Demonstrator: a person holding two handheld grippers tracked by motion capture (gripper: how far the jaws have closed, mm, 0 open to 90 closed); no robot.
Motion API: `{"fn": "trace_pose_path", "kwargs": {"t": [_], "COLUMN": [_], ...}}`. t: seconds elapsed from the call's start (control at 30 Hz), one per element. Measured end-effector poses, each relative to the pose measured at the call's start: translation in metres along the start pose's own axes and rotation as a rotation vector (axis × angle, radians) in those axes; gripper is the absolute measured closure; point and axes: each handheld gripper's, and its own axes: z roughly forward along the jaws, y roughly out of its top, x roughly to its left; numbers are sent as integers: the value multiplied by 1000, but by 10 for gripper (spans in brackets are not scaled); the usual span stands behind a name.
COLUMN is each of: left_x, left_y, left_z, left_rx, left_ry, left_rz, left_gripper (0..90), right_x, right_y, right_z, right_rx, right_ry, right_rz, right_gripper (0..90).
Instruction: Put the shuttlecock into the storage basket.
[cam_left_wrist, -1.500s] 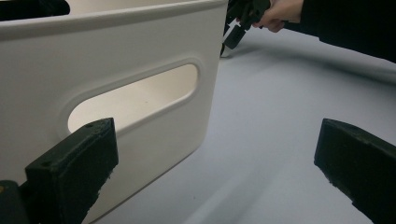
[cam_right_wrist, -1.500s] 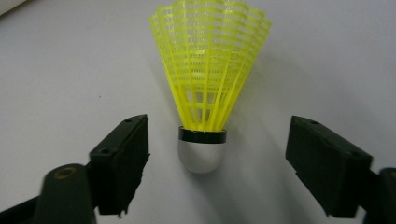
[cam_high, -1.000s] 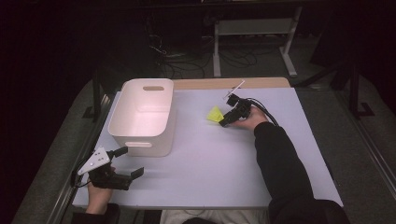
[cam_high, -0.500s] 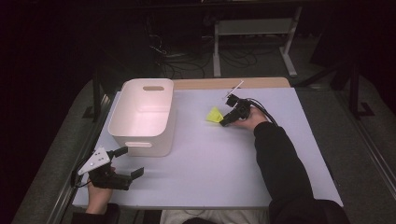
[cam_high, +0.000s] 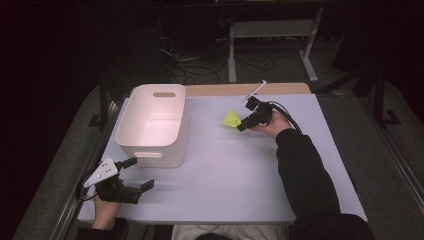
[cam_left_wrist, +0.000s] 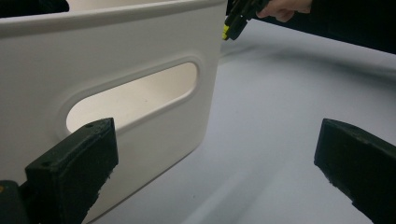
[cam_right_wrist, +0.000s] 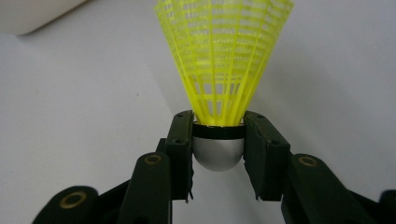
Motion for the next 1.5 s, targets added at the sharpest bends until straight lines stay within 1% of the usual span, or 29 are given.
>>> {"fn": "trace_pose_path", "kwargs": {"t": [0.07, 0.1, 0.47, 0.63, 0.9, 1.2, 1.27, 1.33, 1.37, 1.43, 1.5], "left_x": [0, 0, 0, 0, 0, 0, 0, 0, 0, 0, 0], "left_y": [0, 0, 0, 0, 0, 0, 0, 0, 0, 0, 0], "left_z": [0, 0, 0, 0, 1, 1, 0, 0, 0, 0, 0], "left_rx": [0, 0, 1, 2, 2, 4, 4, 4, 4, 4, 4], "left_ry": [1, 1, 1, 2, 2, 2, 2, 3, 3, 3, 3], "left_rz": [0, 0, 1, 1, 0, 0, 1, -1, 0, 0, 0], "left_gripper": [0, 0, 0, 0, 0, 0, 0, 0, 0, 0, 0], "right_x": [2, 3, 10, 14, 19, 31, 38, 40, 44, 46, 50], "right_y": [0, 0, 3, 4, 5, 10, 11, 11, 12, 12, 13], "right_z": [-5, -6, -27, -34, -38, -41, -44, -45, -46, -46, -47], "right_rx": [-14, -17, -52, -62, -76, -84, -102, -104, -106, -107, -107], "right_ry": [4, 3, 5, 2, 3, 3, 14, 16, 16, 17, 15], "right_rz": [4, -3, -17, -19, -29, -42, -41, -44, -56, -56, -71], "right_gripper": [629, 629, 629, 629, 630, 629, 629, 629, 629, 630, 630]}}
